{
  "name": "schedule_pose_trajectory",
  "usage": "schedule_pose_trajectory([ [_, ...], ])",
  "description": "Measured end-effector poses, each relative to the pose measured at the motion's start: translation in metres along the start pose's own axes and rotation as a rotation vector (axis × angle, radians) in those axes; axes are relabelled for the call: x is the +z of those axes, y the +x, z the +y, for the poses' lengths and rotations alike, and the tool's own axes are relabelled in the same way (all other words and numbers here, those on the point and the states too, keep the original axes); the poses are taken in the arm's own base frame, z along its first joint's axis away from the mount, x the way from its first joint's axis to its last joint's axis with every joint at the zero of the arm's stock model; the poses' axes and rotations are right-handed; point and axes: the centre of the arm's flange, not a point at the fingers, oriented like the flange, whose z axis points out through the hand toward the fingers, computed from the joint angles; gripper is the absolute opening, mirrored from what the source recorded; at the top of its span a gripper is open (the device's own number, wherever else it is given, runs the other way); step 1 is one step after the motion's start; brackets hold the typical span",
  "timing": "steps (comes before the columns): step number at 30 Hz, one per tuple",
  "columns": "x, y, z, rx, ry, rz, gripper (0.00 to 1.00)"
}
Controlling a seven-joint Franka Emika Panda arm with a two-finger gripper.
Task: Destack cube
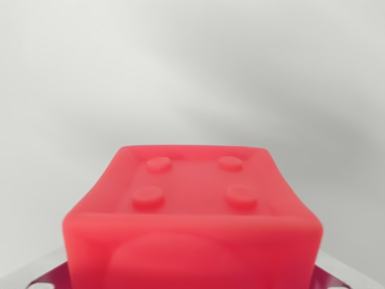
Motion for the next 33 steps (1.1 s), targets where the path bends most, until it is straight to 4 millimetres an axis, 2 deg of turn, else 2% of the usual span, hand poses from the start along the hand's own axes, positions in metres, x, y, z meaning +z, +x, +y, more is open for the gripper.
schedule_pose_trajectory([
  [33,0.008,-0.051,-0.037,0.040,-0.001,-0.001,0.00],
])
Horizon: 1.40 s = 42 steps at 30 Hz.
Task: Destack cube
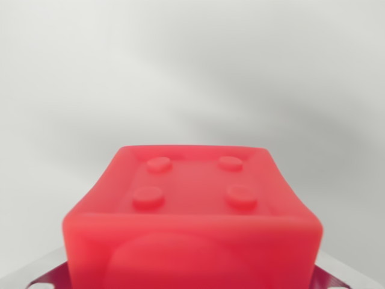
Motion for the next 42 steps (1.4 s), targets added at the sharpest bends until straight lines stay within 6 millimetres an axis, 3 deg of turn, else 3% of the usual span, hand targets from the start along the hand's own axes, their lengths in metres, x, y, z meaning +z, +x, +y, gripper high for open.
schedule_pose_trajectory([
  [16,0.005,-0.021,-0.014,0.013,0.004,0.004,0.00],
  [25,0.037,-0.022,-0.012,0.016,-0.001,-0.001,0.00],
  [42,0.073,-0.021,-0.012,0.016,0.001,0.001,0.00],
])
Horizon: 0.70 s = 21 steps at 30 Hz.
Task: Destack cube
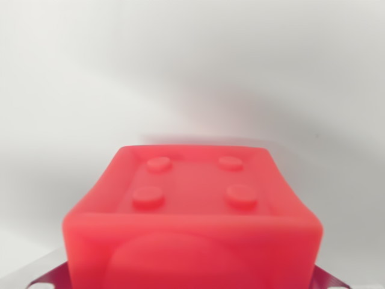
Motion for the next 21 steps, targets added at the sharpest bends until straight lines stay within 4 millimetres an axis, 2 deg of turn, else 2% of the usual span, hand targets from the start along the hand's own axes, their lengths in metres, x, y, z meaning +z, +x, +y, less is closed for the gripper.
schedule_pose_trajectory([
  [9,0.014,0.000,0.000,-0.001,-0.001,0.000,0.00],
  [17,0.018,0.000,0.000,-0.001,0.000,0.001,0.00],
  [18,0.018,0.000,0.000,-0.001,0.000,0.001,1.00],
  [21,0.018,0.000,-0.001,-0.001,0.000,0.001,1.00],
])
